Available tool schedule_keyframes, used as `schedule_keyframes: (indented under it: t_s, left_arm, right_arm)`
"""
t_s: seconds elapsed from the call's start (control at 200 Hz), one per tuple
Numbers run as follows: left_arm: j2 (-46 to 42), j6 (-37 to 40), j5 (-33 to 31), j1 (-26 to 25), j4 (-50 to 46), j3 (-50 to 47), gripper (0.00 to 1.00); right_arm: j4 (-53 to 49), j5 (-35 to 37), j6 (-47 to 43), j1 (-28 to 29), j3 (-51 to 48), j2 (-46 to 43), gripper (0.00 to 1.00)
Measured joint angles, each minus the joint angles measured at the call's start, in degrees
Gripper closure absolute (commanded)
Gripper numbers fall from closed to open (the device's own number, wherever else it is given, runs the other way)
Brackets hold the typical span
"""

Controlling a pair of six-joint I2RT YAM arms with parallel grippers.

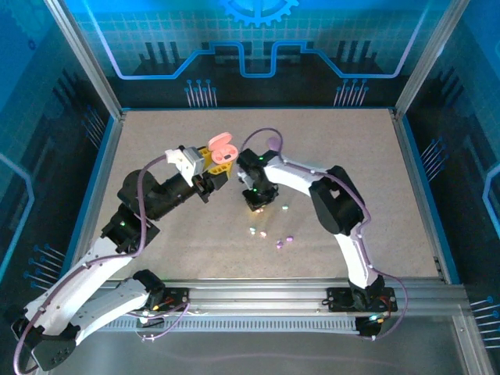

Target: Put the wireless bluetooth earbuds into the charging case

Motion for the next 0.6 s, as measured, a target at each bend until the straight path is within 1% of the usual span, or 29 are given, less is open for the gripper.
schedule_keyframes:
  t_s: [0.105, 0.225, 0.335, 0.6]
  left_arm:
    - [0.28, -0.57, 0.0, 0.0, 0.09, 0.0, 0.72]
    - [0.7, -0.72, 0.0, 0.0, 0.22, 0.0, 0.71]
    - [1.03, -0.74, 0.0, 0.0, 0.37, 0.0, 0.72]
    - [1.07, -0.74, 0.0, 0.0, 0.39, 0.0, 0.71]
  right_arm:
    - [0.68, 1.29, 3.15, -1.22, -2.78, -1.97, 0.79]
    - [0.68, 2.01, 4.87, -1.2, -3.39, -2.25, 0.74]
    - [0.17, 2.05, 4.79, -1.05, -3.08, -2.25, 0.71]
    - [-3.37, 3.52, 2.32, 0.04, 1.33, -0.42, 0.71]
